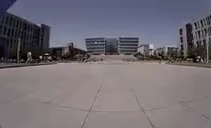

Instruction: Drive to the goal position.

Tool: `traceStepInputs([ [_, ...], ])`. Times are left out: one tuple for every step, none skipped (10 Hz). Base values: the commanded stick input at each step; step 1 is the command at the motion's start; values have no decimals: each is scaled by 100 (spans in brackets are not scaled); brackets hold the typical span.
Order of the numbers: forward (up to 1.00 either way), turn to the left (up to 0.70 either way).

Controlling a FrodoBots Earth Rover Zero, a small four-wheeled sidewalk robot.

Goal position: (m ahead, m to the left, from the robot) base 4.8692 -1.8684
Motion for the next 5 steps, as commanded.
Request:
traceStepInputs([
  [100,3],
  [100,16],
  [100,31],
  [100,20],
  [100,0],
])
